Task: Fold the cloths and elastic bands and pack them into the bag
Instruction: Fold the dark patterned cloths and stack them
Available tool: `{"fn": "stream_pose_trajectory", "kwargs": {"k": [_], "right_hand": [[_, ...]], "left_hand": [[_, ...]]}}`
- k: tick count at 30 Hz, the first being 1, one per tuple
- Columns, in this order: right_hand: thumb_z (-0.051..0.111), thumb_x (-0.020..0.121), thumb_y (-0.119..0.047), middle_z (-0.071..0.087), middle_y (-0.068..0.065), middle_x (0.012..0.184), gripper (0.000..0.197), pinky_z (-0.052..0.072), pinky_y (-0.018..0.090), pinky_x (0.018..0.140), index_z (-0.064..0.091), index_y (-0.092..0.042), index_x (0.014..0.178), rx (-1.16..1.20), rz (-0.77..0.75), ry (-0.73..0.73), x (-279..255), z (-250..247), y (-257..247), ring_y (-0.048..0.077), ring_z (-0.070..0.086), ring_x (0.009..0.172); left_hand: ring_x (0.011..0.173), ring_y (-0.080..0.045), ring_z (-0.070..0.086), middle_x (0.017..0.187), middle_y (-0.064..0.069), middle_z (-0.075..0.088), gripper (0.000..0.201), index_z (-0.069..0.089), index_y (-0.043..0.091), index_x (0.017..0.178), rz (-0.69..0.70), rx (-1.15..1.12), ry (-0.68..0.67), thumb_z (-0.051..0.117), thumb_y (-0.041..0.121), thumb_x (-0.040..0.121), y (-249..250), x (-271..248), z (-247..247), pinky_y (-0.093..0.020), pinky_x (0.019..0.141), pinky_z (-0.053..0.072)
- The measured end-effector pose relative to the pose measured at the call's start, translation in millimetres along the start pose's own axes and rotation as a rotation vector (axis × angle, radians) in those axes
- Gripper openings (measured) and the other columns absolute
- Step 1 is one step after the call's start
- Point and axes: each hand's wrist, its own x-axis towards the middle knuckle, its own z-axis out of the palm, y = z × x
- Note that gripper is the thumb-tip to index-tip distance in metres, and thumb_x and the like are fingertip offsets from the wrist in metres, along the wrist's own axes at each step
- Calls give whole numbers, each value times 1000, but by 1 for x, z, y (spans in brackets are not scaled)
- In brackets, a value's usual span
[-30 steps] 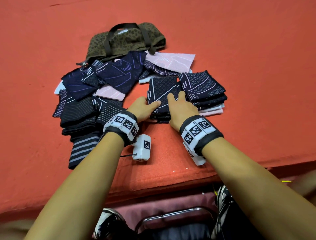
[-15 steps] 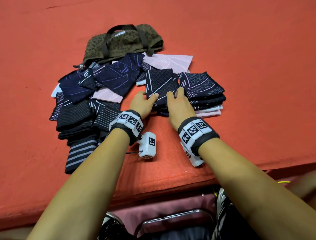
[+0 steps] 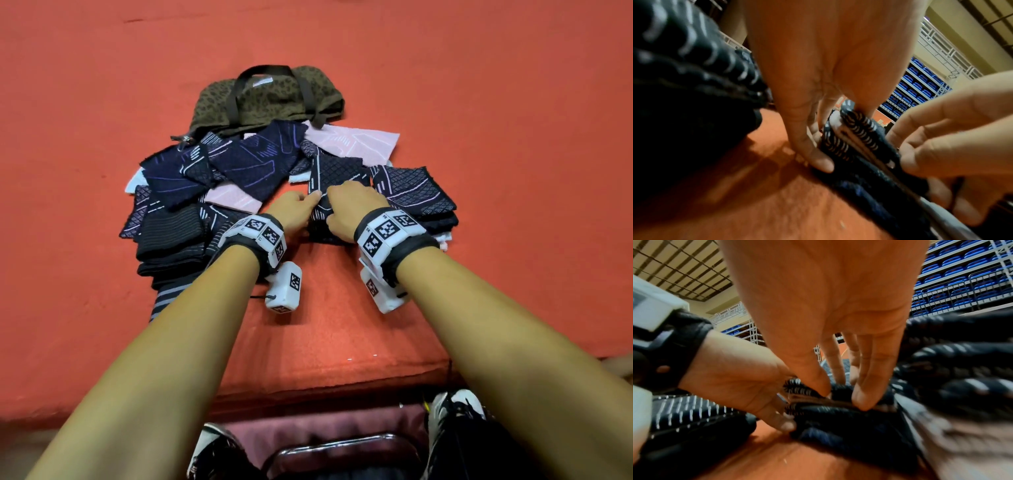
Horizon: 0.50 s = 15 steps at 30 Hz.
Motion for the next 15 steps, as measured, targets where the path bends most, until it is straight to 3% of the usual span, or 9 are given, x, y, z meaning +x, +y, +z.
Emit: {"fn": "stream_pose_trajectory", "kwargs": {"k": [2,4,6,9,15], "right_hand": [[55,87,-23,60,16,118,31,46,36,75,60,-11,115,-9,-41,-14,9,-9,-12,39,61,106],[55,88,-25,61,16,118,31,44,35,75,61,-12,115,-3,-81,-27,20,-15,-25,39,61,105],[55,86,-21,62,17,116,31,46,35,75,62,-11,115,11,-111,-42,31,-17,-37,39,62,102],[54,82,-20,64,18,110,31,48,33,72,64,-9,110,57,-152,-80,49,-17,-57,38,63,95],[56,81,-14,62,14,97,23,46,30,65,64,-8,102,66,-162,-123,78,-14,-93,31,56,73]], "left_hand": [[69,-31,65,75,-10,61,37,59,16,76,23,66,4,52,49,90,-2,1,-15,-43,73,60],[90,-35,70,90,-12,69,26,63,20,84,23,135,17,52,44,80,-5,0,-34,-52,86,57],[105,-31,67,110,-11,70,23,68,18,103,31,231,52,57,30,87,-2,-5,-54,-45,94,54],[112,-25,62,118,-6,69,28,69,15,116,58,440,144,58,22,91,-4,-8,-85,-34,95,50],[115,-33,59,122,-12,67,35,65,12,121,25,679,242,58,17,87,-23,-12,-132,-38,94,50]]}}
